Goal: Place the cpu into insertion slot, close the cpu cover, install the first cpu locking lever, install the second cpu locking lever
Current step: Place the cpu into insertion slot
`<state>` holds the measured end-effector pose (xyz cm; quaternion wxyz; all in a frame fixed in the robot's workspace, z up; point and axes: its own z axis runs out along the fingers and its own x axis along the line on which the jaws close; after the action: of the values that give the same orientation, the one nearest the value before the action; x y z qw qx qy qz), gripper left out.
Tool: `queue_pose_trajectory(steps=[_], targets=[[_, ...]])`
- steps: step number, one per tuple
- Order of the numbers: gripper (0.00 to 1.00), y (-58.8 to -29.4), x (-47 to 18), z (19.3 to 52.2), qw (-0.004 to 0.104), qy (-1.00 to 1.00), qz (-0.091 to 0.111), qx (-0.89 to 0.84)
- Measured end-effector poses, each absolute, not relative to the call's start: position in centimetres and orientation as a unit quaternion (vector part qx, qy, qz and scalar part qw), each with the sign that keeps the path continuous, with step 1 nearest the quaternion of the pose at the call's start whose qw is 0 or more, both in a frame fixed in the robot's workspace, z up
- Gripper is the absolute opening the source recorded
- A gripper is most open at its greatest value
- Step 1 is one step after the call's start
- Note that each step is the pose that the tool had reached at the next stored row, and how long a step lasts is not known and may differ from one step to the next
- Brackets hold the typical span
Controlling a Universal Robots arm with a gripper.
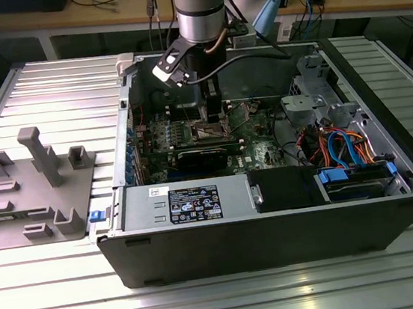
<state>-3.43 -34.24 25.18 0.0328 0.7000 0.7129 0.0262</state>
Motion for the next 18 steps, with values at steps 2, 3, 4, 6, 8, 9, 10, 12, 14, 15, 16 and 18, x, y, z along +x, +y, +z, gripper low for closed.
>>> queue_pose_trajectory(steps=[2,3,4,6,8,9,10,12,14,15,16,18], targets=[[0.55,-34.24,-3.43,25.14,0.033,0.713,0.026,0.700],[0.55,-34.24,-3.43,25.13,0.033,0.713,0.026,0.700],[0.55,-34.24,-3.43,25.11,0.033,0.713,0.026,0.700],[0.55,-34.24,-3.43,25.08,0.033,0.713,0.026,0.700],[0.55,-34.24,-3.43,25.05,0.033,0.713,0.026,0.700],[0.55,-34.24,-3.43,25.04,0.033,0.713,0.026,0.700],[0.55,-34.24,-3.43,25.01,0.033,0.713,0.026,0.700],[0.55,-34.24,-3.43,24.93,0.033,0.713,0.026,0.700],[0.55,-34.24,-3.42,24.71,0.033,0.713,0.026,0.700],[0.55,-34.24,-3.42,24.56,0.033,0.713,0.026,0.700],[0.55,-34.24,-3.42,24.55,0.033,0.713,0.026,0.700],[0.55,-34.24,-3.42,24.51,0.033,0.713,0.026,0.700]])
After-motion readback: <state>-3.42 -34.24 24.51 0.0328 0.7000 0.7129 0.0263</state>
